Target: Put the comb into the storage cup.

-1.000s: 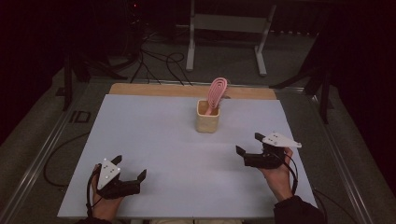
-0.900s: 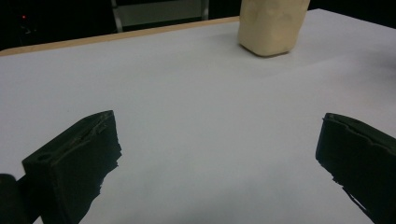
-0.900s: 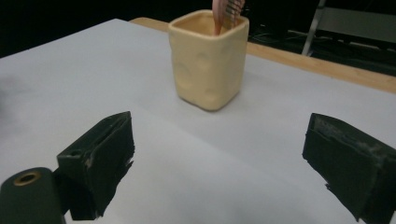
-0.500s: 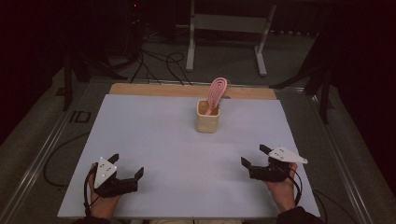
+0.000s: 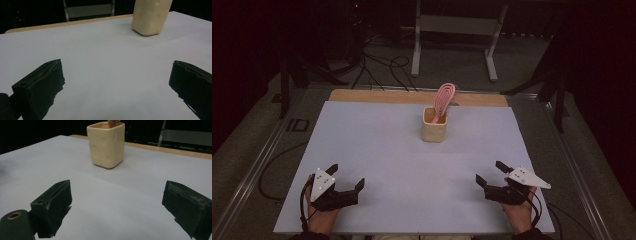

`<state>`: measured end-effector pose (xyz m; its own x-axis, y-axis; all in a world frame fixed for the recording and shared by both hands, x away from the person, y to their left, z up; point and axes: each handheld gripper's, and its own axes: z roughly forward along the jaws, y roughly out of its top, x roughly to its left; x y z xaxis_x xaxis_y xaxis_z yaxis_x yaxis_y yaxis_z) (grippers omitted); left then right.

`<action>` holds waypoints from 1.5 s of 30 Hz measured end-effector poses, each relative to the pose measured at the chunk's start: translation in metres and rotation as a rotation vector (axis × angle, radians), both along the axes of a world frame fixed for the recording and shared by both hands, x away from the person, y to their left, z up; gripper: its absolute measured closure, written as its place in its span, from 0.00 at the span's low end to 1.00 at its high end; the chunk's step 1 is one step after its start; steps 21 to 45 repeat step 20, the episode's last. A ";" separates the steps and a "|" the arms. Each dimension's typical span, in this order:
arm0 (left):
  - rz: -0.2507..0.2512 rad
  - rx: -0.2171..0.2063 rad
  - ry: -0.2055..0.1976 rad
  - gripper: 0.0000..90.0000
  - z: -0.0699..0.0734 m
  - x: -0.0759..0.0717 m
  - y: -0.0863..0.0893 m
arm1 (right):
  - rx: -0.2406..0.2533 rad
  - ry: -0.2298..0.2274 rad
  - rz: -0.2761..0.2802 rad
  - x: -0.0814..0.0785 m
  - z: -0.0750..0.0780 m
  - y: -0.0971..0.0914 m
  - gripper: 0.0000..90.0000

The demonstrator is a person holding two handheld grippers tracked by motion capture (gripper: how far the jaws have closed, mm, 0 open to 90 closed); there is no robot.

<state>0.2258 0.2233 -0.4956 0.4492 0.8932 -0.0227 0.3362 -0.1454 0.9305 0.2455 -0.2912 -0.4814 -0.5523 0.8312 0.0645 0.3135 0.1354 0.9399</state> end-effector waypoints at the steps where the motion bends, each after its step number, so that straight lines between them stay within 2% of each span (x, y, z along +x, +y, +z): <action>1: -0.002 0.000 -0.001 0.00 0.000 0.000 0.000 | 0.003 -0.005 -0.004 -0.001 0.000 -0.001 0.10; 6: -0.010 -0.001 -0.010 0.00 0.001 -0.001 0.001 | -0.004 -0.014 -0.019 -0.008 -0.004 -0.005 0.10; 10: -0.016 0.001 -0.015 0.00 0.000 -0.001 -0.001 | -0.029 -0.014 -0.017 -0.008 -0.007 -0.003 0.10; 20: -0.006 0.018 -0.018 0.00 -0.001 -0.001 0.000 | -0.027 -0.009 -0.022 -0.009 -0.009 -0.005 0.10; 45: -0.006 0.018 -0.018 0.00 -0.001 -0.001 0.000 | -0.027 -0.009 -0.022 -0.009 -0.009 -0.005 0.10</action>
